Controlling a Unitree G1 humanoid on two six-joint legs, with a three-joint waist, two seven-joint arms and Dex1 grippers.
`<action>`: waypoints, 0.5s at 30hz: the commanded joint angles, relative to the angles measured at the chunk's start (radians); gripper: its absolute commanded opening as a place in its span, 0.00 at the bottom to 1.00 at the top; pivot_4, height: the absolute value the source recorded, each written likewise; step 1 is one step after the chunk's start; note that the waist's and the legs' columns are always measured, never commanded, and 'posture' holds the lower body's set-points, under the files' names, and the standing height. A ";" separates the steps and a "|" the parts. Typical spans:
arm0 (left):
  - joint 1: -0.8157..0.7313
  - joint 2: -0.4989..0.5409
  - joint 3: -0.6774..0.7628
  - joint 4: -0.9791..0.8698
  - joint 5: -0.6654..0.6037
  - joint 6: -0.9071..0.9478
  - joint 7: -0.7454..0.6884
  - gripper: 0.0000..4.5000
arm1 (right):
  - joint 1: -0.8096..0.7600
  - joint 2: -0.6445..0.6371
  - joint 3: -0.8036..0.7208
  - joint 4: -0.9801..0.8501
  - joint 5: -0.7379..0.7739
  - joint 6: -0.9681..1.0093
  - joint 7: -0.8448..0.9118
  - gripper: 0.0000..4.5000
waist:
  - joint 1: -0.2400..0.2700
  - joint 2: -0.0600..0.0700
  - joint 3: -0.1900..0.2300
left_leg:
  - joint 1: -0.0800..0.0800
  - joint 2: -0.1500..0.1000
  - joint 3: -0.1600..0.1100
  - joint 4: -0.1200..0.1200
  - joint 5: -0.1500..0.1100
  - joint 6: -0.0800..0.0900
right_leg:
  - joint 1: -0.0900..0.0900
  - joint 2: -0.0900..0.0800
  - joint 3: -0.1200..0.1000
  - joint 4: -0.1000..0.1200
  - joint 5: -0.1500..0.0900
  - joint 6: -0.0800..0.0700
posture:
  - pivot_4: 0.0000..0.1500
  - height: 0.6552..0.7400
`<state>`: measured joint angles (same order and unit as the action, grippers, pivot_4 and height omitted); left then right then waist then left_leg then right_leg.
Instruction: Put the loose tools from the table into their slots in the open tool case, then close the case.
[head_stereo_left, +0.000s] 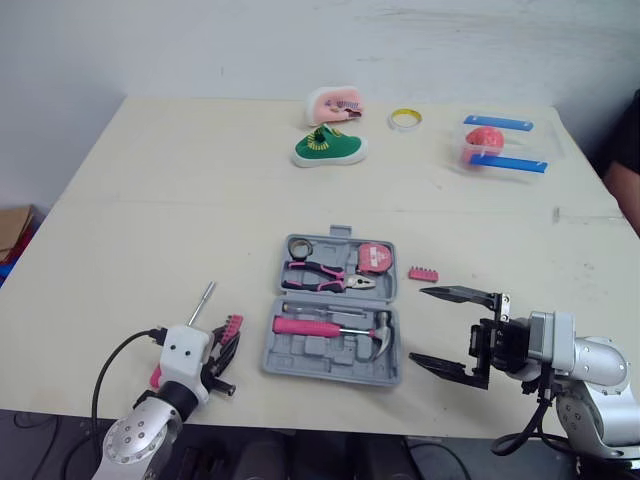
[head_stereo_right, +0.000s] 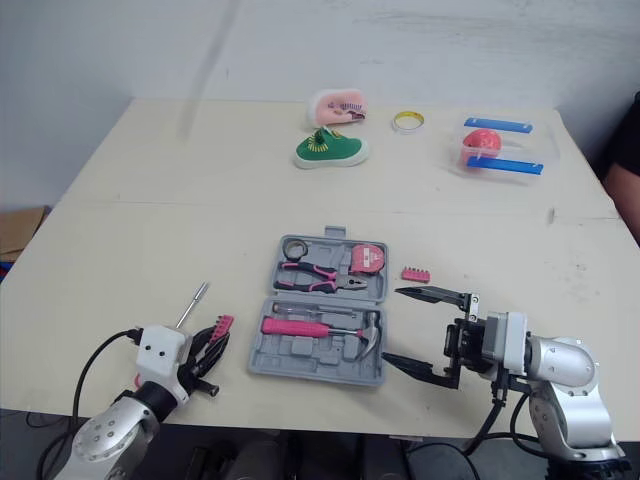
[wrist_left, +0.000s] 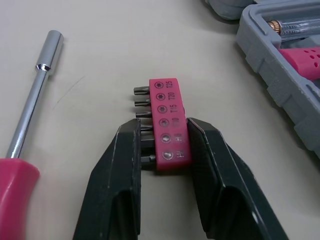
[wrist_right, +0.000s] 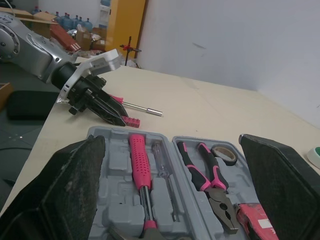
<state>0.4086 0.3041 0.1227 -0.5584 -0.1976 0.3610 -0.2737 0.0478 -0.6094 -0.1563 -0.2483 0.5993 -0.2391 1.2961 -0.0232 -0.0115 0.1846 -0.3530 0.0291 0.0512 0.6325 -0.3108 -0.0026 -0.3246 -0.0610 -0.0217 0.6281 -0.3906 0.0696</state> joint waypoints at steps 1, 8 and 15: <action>-0.051 0.045 0.069 -0.006 -0.080 -0.129 -0.119 0.16 | 0.002 -0.011 -0.025 -0.006 0.012 -0.020 0.009 1.00 | -0.001 -0.001 0.001 | 0.000 0.000 0.000 0.000 0.000 0.000 | 0.000 0.000 0.000 0.000 0.000 0.000 | 1.00 1.00; -0.175 0.208 0.119 -0.022 -0.356 -0.054 -0.385 0.16 | 0.010 -0.037 -0.049 0.000 0.014 -0.016 0.016 1.00 | -0.003 -0.002 0.001 | -0.002 0.000 -0.001 0.000 0.002 -0.004 | -0.001 0.000 -0.002 -0.001 0.000 0.000 | 1.00 1.00; -0.330 0.615 0.016 0.026 -0.300 -0.003 -0.752 0.16 | 0.019 -0.063 -0.073 -0.004 0.021 -0.001 0.008 1.00 | -0.006 -0.004 0.003 | -0.002 0.000 -0.001 0.000 0.004 -0.006 | -0.001 0.000 -0.003 -0.001 0.000 -0.001 | 1.00 1.00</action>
<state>0.0946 0.8689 0.1802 -0.5353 -0.5352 0.3602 -0.9309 0.0575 -0.6630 -0.2051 -0.2301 0.6006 -0.2387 1.3036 -0.0290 -0.0151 0.1877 -0.3545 0.0294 0.0497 0.6319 -0.3070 -0.0090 -0.3256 -0.0605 -0.0242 0.6268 -0.3911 0.0685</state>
